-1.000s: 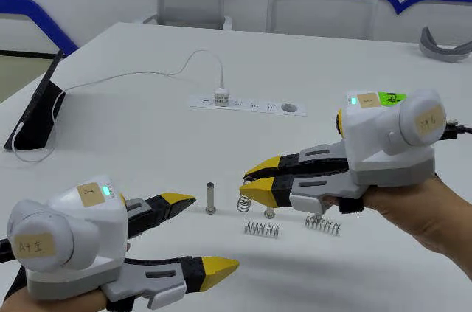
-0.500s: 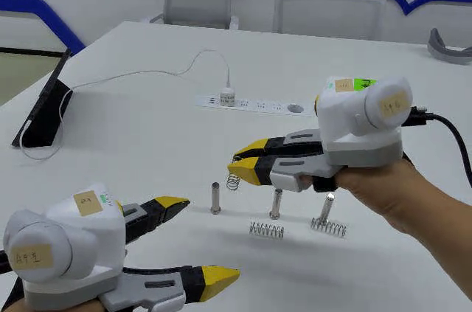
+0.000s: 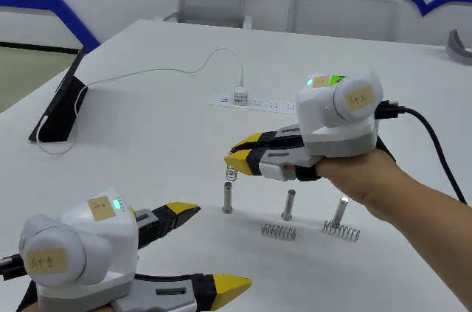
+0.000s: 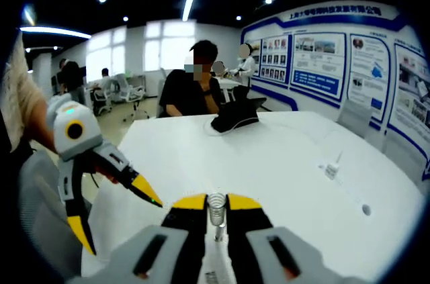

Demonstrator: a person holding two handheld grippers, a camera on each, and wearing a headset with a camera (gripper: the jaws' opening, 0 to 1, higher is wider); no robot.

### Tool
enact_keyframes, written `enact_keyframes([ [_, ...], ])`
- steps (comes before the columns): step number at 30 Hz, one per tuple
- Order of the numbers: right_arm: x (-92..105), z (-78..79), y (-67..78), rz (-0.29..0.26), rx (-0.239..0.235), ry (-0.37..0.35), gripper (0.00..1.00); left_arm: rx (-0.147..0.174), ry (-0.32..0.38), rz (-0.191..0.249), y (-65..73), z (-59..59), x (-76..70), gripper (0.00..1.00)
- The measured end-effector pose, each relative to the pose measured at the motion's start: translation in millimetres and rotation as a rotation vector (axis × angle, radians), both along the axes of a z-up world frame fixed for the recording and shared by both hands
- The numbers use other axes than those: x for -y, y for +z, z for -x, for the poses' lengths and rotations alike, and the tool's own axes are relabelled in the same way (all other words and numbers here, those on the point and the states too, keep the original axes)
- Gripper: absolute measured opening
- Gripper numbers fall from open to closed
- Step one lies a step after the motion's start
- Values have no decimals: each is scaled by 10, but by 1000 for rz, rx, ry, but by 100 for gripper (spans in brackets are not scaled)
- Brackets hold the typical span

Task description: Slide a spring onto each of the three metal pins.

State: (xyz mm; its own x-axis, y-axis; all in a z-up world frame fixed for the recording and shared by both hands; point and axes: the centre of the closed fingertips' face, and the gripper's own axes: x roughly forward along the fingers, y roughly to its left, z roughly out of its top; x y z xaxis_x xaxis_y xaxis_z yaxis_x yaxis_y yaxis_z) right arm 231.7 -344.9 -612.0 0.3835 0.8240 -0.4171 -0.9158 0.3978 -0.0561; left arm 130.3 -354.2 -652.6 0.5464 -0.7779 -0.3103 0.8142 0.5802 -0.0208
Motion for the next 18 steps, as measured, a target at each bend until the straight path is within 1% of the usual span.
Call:
enact_keyframes([
  [8,-17,-74,-111,6,-26,-14,12,-8,-2,-6,-36,13,3,72],
  [14,-24,-82,-193,18,-41,-14,12,-14,7,-6,-52,4,-26,71],
  [18,-34,-81,-209,19,-46,-15,12,-18,10,-9,-66,6,-43,71],
])
